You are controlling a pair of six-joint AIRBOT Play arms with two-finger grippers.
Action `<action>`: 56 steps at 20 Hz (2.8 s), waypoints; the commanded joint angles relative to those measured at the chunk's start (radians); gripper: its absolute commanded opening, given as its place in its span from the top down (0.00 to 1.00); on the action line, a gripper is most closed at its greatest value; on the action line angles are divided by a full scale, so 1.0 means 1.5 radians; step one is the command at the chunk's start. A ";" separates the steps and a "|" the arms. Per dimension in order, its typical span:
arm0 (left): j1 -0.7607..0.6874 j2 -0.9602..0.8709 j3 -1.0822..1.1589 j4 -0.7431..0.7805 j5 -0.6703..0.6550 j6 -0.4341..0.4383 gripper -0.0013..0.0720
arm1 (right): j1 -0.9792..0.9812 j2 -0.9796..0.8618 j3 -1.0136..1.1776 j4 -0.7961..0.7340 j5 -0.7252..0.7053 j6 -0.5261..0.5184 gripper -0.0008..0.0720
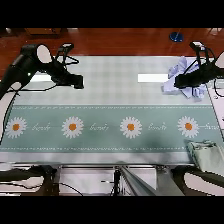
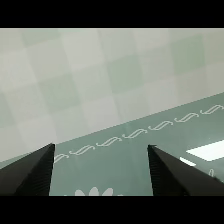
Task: Fold the shirts.
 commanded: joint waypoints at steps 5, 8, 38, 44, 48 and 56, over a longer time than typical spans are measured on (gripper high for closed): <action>0.000 -0.004 0.001 -0.001 0.000 0.000 0.04 | -0.001 0.000 0.000 0.001 -0.049 0.007 0.39; 0.000 -0.009 0.001 0.000 0.008 0.001 0.04 | -0.001 0.001 0.000 0.002 -0.093 -0.003 0.39; 0.073 0.011 0.050 0.027 -0.006 0.011 0.04 | -0.143 -0.381 0.194 0.287 -0.349 -0.014 0.95; 0.072 0.048 0.058 -0.002 -0.036 0.010 0.04 | -0.136 -0.193 0.288 0.292 -0.247 -0.088 0.95; 0.072 0.128 0.076 -0.033 -0.036 0.010 0.04 | -0.136 -0.030 0.309 0.307 -0.195 -0.087 0.95; 0.072 0.368 0.083 -0.033 -0.038 0.010 0.04 | -0.136 0.183 0.309 0.528 -0.118 -0.086 0.95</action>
